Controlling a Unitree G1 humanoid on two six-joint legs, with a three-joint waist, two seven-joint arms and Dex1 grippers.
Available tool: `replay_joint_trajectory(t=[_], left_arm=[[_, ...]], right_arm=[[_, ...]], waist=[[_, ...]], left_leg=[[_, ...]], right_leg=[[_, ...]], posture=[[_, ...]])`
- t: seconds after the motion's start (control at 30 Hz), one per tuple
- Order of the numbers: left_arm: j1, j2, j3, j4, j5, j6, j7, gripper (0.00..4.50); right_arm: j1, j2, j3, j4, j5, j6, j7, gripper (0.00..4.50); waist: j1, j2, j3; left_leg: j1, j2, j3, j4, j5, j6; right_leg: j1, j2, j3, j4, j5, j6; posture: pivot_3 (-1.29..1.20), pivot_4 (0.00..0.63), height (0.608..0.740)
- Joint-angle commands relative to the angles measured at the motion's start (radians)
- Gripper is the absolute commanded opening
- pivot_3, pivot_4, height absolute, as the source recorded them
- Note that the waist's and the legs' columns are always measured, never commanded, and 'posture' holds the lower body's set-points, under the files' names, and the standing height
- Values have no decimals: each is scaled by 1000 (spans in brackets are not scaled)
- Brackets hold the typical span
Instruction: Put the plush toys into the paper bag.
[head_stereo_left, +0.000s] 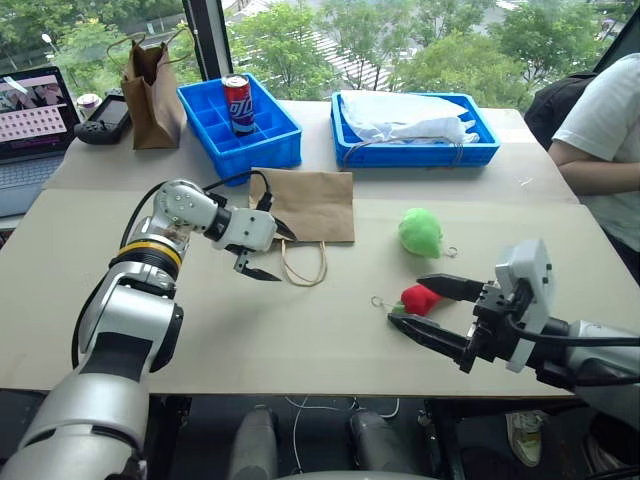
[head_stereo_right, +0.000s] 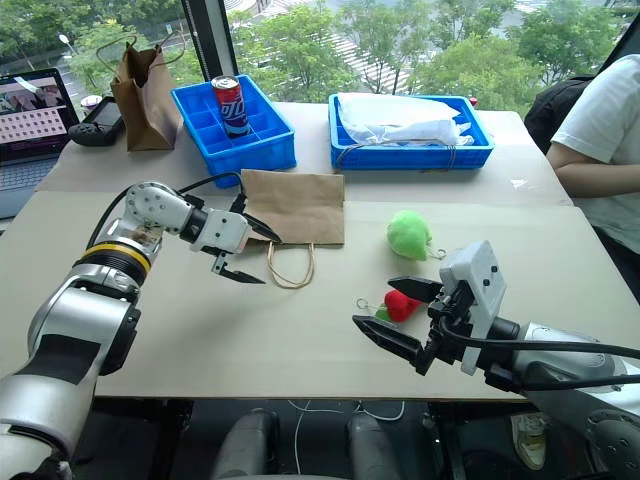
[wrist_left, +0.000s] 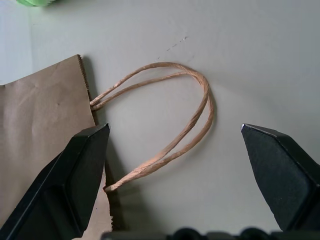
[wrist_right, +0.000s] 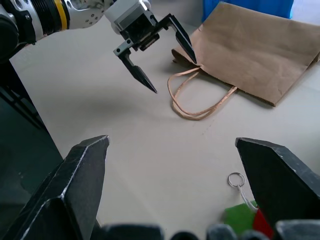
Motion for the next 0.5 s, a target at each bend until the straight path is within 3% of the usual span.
replay_joint_trajectory(t=[0.03,0.37,0.5], left_arm=[[-45,-8,5,26,38,9,56,3711],[-48,-59,67,42,2,115,26,107],[-27,-70,108,-70,-181,379,-113,44]], right_arm=[[4,-4,-21,-28,24,-37,-22,4500],[-19,-20,-17,-3,-11,-51,-10,4500],[44,-7,-4,-25,-21,-50,-3,4500]], waist=[[0,0,0],[-1,0,0],[-2,0,0]], left_leg=[[-1,0,-1,1,0,0],[-1,-1,-3,3,0,0],[-1,-1,-3,3,0,0]], right_leg=[[0,0,0,0,0,0],[1,0,0,3,0,1],[1,0,-1,3,0,1]], posture=[[0,150,685],[0,150,685],[0,150,685]])
